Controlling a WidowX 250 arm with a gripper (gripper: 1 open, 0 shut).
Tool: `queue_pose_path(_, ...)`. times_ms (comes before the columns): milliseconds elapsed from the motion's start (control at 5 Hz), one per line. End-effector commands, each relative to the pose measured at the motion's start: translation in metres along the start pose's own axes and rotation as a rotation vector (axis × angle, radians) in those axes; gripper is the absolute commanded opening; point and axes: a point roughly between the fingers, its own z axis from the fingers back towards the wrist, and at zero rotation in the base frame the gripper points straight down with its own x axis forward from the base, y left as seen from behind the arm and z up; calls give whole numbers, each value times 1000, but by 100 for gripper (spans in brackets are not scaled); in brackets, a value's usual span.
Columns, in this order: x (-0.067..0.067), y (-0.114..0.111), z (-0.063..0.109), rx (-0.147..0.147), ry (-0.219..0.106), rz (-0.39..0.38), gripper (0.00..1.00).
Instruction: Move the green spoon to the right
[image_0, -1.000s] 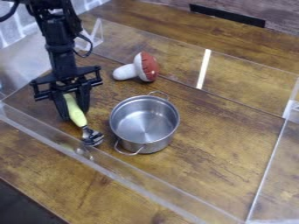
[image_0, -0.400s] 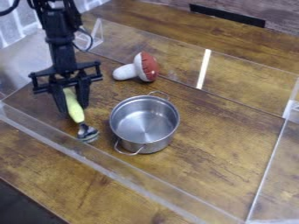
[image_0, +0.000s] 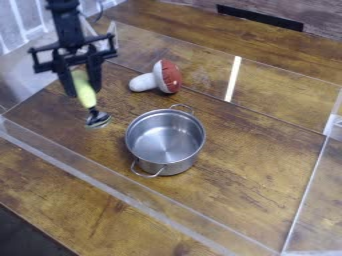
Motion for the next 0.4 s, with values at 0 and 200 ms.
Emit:
queue_pose_path(0, -38, -37, 57, -73, -69, -173, 0)
queue_pose_path(200, -78, -67, 53, -58, -43, -376, 0)
